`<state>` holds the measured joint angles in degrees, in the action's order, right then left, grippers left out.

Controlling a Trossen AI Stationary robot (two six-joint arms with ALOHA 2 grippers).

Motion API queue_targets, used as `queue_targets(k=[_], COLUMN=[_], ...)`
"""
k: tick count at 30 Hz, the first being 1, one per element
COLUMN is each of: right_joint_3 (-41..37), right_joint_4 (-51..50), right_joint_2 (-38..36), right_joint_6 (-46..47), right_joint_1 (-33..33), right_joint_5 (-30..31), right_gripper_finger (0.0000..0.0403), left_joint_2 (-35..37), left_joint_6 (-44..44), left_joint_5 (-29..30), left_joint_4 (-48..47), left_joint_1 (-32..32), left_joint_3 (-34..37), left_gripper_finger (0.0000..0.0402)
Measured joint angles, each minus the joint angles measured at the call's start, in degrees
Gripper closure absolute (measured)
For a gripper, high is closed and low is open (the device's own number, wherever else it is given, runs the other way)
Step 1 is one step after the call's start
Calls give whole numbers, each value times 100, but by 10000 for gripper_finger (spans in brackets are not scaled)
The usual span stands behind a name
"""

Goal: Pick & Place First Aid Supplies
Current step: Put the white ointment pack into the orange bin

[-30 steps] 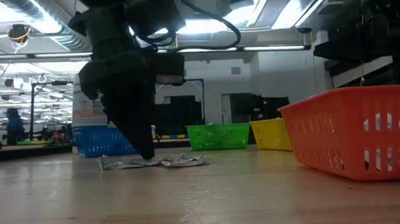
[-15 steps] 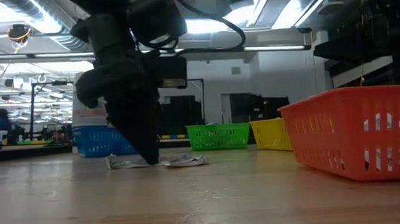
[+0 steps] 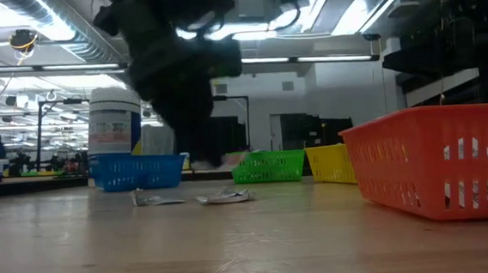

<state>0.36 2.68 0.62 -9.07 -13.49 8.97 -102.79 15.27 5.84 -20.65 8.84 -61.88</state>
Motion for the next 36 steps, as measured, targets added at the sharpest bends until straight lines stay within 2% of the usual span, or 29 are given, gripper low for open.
queue_targets(k=[11, 20, 29, 36], right_joint_3=[0, 0, 0, 0], right_joint_4=[0, 0, -1, -1], right_joint_2=[0, 0, 0, 0], right_joint_6=[-1, -1, -1, 0], right_joint_1=[-1, -1, 1, 0], right_joint_5=[0, 0, -2, -2], right_gripper_finger=[166, 166, 166, 166], left_joint_2=[21, -37, -843, -1684], left_joint_6=[0, 2, -49, -593], left_joint_5=[267, 827, 818, 222], left_joint_4=[735, 1378, 1532, 1558], left_joint_1=[17, 234, 433, 578], left_joint_3=[-626, -1091, -2113, -3142], left_gripper_finger=[398, 398, 398, 400])
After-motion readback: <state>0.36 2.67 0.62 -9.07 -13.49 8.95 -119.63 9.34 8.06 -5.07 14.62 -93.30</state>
